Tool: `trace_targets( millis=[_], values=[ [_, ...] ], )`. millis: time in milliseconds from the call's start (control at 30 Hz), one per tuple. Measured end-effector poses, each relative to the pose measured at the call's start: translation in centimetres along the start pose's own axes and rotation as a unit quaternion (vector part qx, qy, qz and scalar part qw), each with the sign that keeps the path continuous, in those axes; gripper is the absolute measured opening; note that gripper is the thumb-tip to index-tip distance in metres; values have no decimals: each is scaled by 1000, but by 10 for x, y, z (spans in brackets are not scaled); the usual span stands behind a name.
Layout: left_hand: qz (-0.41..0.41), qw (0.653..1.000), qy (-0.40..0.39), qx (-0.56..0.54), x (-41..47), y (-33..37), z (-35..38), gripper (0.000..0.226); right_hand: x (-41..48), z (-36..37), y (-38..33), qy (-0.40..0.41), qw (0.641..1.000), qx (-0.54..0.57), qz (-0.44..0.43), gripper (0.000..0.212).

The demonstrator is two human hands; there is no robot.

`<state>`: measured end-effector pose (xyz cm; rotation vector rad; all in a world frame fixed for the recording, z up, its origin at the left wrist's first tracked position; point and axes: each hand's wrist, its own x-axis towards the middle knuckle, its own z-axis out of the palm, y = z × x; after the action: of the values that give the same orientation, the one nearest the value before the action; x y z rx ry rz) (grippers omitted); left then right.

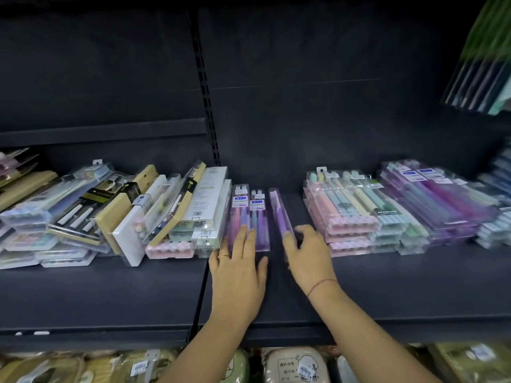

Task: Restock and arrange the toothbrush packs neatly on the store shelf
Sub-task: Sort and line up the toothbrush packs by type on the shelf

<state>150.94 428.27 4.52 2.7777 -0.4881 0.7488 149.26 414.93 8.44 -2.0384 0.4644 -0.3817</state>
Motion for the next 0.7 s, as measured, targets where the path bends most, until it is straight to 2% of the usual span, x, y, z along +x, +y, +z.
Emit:
trace_targets(
  millis=[67,100,233,300,400,467,533,600,700],
  values=[
    [-1,1000,-1,-3,0,0,1,57,-6,-7,3,-23,991,107,71,26],
    [1,1000,2,-4,0,0,1,56,-9,-10,5,-19,991,100,82,26],
    [15,1000,20,-17,-1,1,-3,45,-18,-17,14,42,997,-63,1,33],
    [13,999,21,-32,-2,1,-6,37,-20,-15,10,22,985,-164,-47,39],
    [-7,999,12,-40,-1,3,-12,32,-16,-8,0,-36,948,-313,-46,57],
    [-21,999,3,-35,3,8,-13,34,-15,-7,-5,-39,933,-354,-47,53],
    [-36,998,6,-44,9,15,-13,36,-19,-11,-5,-12,939,-339,-66,45],
    [-82,990,28,-107,13,21,-14,27,-29,-22,0,46,948,-289,-122,39],
    [-175,955,71,-231,12,31,-24,16,-48,-46,12,128,940,-222,-225,33]
  ],
)
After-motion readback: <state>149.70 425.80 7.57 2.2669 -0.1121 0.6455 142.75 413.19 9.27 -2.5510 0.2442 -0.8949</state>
